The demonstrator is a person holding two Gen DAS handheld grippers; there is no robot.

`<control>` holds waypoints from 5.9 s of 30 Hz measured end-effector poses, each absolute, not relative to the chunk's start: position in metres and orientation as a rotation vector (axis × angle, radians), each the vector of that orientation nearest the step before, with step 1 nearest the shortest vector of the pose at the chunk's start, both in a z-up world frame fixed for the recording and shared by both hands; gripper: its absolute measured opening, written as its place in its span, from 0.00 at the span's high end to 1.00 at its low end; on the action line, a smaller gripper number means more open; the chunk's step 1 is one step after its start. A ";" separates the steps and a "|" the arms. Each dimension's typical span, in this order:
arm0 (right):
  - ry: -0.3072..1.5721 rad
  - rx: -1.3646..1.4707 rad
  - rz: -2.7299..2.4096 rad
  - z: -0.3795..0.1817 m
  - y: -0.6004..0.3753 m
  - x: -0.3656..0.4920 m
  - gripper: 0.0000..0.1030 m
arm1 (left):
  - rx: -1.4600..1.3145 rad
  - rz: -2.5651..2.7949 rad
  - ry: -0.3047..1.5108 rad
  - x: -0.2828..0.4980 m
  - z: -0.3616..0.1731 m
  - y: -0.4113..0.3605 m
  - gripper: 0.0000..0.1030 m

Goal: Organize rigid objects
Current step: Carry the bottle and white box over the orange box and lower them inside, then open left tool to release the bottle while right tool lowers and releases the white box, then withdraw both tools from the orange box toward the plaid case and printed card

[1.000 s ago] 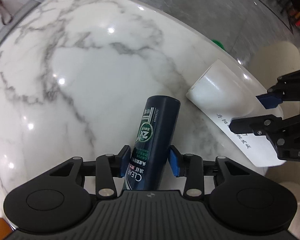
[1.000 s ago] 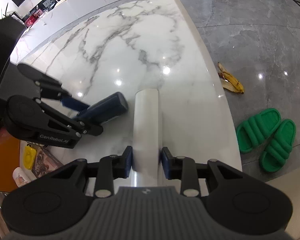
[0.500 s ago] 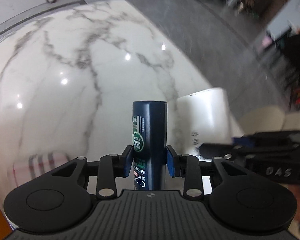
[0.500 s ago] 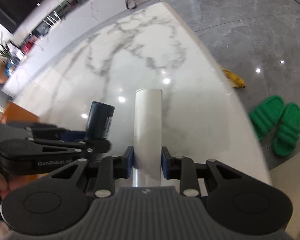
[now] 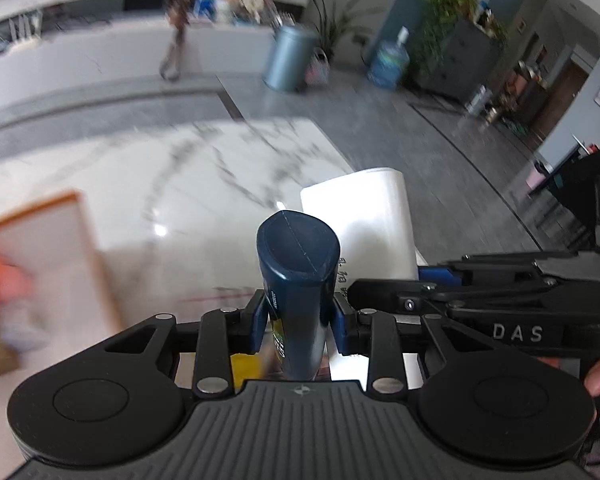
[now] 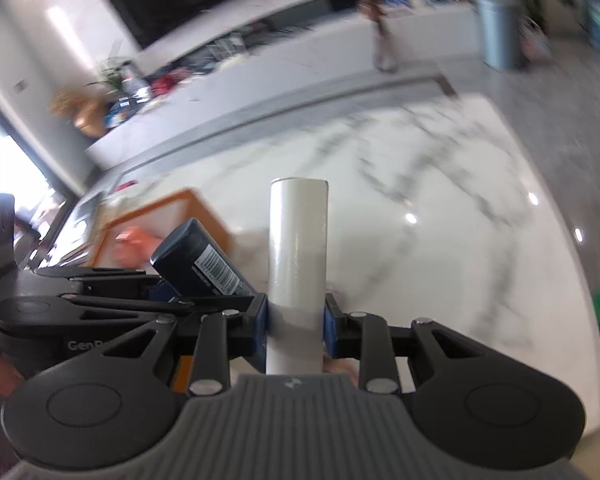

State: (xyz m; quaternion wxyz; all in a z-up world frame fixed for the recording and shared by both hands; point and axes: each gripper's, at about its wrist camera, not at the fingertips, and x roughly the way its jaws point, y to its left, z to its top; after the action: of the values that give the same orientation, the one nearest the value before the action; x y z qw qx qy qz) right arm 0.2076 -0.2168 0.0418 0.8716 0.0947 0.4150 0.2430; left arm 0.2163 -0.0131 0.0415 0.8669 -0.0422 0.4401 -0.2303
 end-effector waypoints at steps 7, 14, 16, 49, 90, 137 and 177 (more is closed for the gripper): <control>0.790 0.109 0.695 0.091 -0.116 0.193 0.72 | -0.137 -0.348 0.930 0.199 0.069 0.078 0.64; 0.899 -0.011 0.723 0.059 -0.021 0.203 0.72 | -0.253 -0.263 1.085 0.230 0.012 0.133 0.64; 0.939 -0.047 0.706 0.041 -0.008 0.210 0.72 | -0.291 -0.273 1.128 0.246 -0.009 0.138 0.64; 1.124 -0.217 0.525 -0.029 0.047 0.311 0.72 | -0.484 -0.245 1.152 0.313 -0.096 0.190 0.49; 1.165 -0.310 0.427 -0.042 0.101 0.314 0.72 | -0.215 -0.377 1.066 0.269 -0.076 0.179 0.58; 0.787 -1.353 0.878 -0.097 0.088 0.240 0.55 | 0.044 -0.414 1.101 0.243 -0.089 0.150 0.66; 0.678 -0.099 0.421 -0.021 -0.041 0.235 0.72 | -0.148 -0.257 1.018 0.298 -0.078 0.143 0.76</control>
State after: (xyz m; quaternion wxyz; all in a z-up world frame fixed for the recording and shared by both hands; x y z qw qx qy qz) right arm 0.2349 -0.0410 -0.0215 0.9203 -0.0480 0.3299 0.2046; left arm 0.2978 0.1428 -0.0781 0.8627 -0.0703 0.4855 -0.1226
